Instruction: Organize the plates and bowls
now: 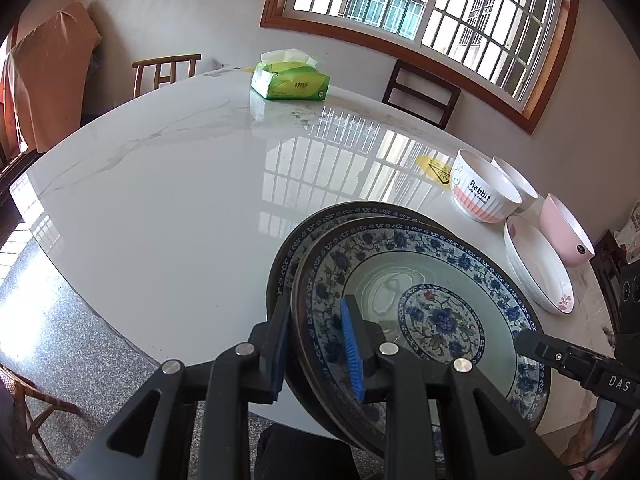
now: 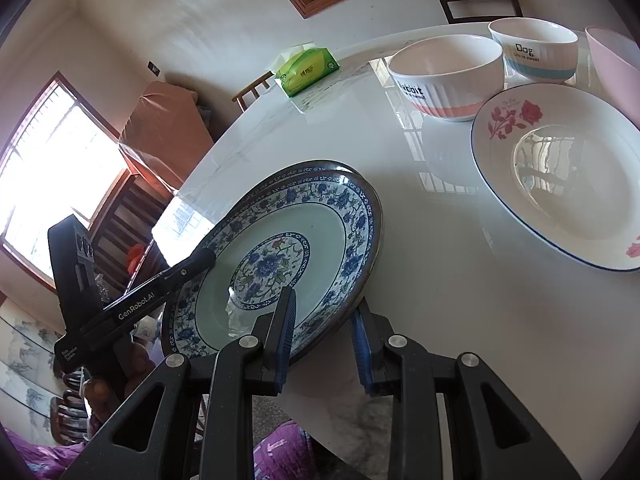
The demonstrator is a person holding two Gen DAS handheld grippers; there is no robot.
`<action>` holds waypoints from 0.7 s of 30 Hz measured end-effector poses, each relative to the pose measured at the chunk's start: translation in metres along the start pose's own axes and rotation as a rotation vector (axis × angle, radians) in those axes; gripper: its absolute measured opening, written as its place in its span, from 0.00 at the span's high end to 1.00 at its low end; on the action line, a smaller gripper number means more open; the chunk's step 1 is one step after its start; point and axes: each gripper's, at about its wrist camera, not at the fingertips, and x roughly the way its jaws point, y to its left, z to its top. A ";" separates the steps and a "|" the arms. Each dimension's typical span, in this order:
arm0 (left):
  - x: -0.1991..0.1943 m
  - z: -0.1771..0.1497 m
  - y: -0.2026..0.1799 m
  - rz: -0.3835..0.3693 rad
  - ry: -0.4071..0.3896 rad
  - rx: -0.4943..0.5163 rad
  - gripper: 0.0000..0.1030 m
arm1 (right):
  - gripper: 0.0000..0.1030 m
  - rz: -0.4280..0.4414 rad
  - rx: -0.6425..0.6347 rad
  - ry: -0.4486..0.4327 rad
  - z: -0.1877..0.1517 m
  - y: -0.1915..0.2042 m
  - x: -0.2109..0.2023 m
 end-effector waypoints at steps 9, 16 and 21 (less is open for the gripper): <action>0.000 0.000 0.000 0.017 -0.018 0.015 0.76 | 0.74 -0.010 0.016 0.023 -0.003 -0.003 0.008; -0.002 0.003 0.000 0.033 -0.042 0.024 0.76 | 0.74 -0.014 0.013 0.019 -0.001 -0.002 0.011; -0.002 0.002 0.002 0.037 -0.048 0.019 0.76 | 0.74 -0.031 -0.001 0.010 -0.002 0.001 0.014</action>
